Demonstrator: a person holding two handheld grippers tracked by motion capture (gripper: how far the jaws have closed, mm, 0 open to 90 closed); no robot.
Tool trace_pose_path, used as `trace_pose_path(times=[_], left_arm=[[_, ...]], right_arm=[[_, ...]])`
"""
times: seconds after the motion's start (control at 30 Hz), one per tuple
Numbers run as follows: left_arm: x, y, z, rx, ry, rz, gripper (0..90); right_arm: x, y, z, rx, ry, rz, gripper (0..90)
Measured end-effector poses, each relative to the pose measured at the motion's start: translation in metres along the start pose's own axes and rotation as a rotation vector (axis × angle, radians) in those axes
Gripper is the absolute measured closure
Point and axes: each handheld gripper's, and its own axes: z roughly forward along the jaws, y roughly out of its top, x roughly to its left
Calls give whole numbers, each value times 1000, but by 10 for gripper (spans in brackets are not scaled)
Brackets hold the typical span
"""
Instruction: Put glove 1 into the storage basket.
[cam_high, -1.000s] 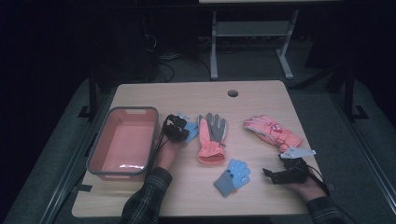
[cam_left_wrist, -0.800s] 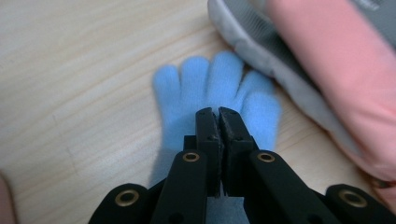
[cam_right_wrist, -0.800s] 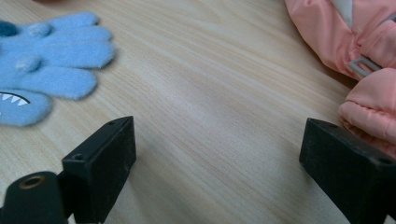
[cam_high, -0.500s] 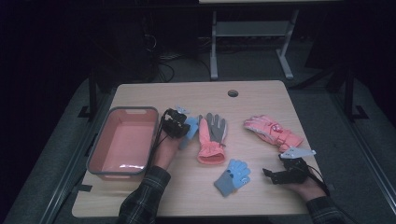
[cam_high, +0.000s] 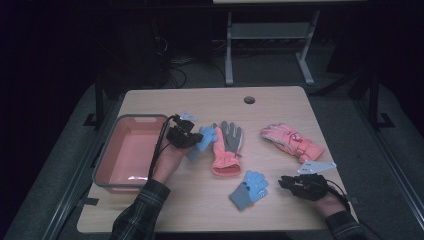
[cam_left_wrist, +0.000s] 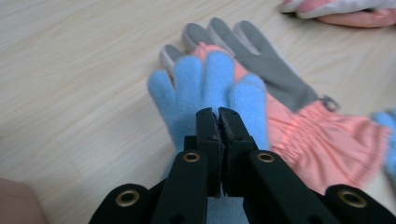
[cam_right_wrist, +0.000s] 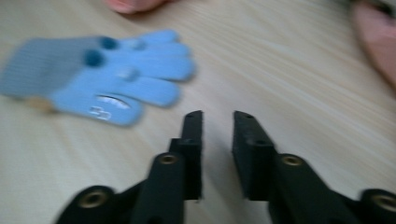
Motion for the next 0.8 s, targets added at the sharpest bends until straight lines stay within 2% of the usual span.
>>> trace_pose_path(times=[0.03,0.1,0.13,0.2,0.33,0.5,0.57,0.8], left_arm=[[0,0,0,0,0,0,879],[-3,0,-8,-10,-28,5,879],[-3,0,-8,-10,-28,5,879],[-5,-1,-15,-23,-57,7,879],[-9,-3,-22,-27,-67,23,879],[-13,-4,-26,-31,-79,36,879],[-15,-4,-27,-36,-99,35,879],[-24,-3,-28,-35,-128,66,879]], right_arm=[[3,2,1,2,21,-14,838],[9,5,4,-1,69,-36,893],[9,5,4,-1,69,-36,893],[19,9,10,9,132,-76,900],[35,15,20,24,208,-118,900],[45,20,31,52,235,-141,900],[50,24,38,64,251,-149,900],[59,30,48,70,267,-166,900]])
